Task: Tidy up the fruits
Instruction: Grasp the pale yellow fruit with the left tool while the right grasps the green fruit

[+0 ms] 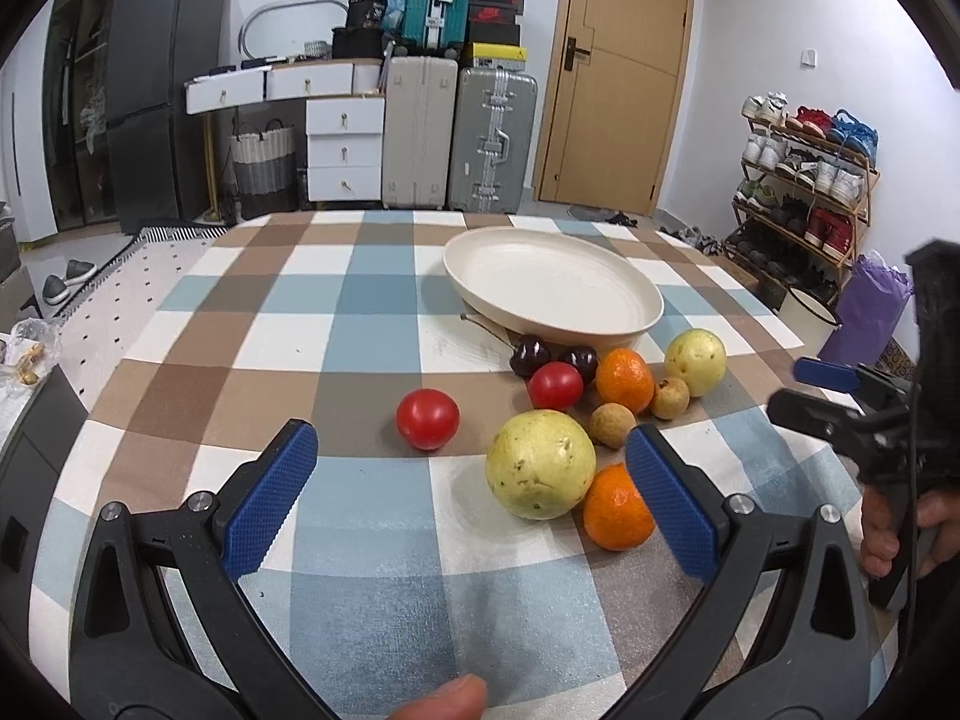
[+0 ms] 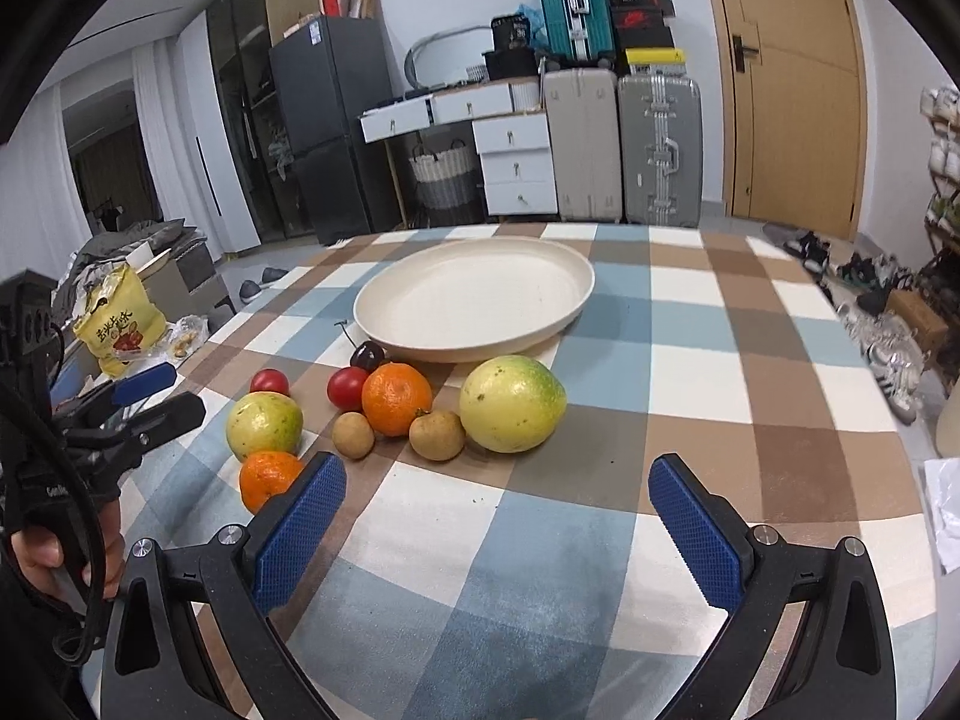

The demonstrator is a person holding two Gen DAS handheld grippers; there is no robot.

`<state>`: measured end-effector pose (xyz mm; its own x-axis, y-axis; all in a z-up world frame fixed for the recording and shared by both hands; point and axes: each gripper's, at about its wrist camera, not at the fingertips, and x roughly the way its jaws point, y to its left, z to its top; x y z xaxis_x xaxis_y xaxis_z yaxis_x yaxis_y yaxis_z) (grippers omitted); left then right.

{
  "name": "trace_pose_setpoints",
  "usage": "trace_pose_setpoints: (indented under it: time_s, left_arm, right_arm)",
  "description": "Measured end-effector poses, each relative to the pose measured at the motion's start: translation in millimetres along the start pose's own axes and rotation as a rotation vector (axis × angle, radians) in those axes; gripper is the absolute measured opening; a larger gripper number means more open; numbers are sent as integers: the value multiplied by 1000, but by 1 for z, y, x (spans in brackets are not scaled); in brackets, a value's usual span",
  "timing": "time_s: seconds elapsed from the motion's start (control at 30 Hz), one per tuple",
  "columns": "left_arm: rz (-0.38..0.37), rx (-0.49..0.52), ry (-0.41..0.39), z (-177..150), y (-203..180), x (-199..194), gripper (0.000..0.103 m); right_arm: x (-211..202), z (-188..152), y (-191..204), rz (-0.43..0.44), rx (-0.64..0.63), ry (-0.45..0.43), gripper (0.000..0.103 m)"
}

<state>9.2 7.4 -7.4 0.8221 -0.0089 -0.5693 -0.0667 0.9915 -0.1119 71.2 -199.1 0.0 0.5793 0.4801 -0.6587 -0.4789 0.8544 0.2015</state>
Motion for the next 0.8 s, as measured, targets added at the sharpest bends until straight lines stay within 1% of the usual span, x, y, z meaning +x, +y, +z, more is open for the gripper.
trace_pose_setpoints:
  time_s: [0.07,0.17,0.33,0.43,0.5,0.57,0.6,0.63,0.7,0.73,0.8]
  left_arm:
    - [-9,8,18,0,-2,4,102]
    - [2,28,43,2,-7,11,102]
    - [-28,31,93,6,-10,27,102]
    - [-52,29,124,6,-10,34,93]
    - [-70,21,134,7,-9,37,88]
    - [-89,13,146,7,-8,40,83]
    - [-101,9,156,6,-7,42,80]
    - [-106,8,164,6,-8,44,78]
    - [-122,11,178,6,-8,47,70]
    - [-130,14,181,6,-9,48,68]
    - [-148,16,186,7,-11,49,61]
  right_arm:
    - [6,5,-4,11,13,20,103]
    - [14,14,-6,-14,-9,35,103]
    - [33,26,-12,-12,-14,69,102]
    - [43,32,-17,8,9,76,101]
    - [49,33,-19,23,20,85,99]
    - [56,35,-21,33,29,102,88]
    - [60,35,-23,35,34,115,86]
    - [63,35,-24,38,41,122,85]
    - [69,34,-28,54,56,134,85]
    - [71,34,-29,61,63,138,84]
    - [74,34,-32,68,72,139,83]
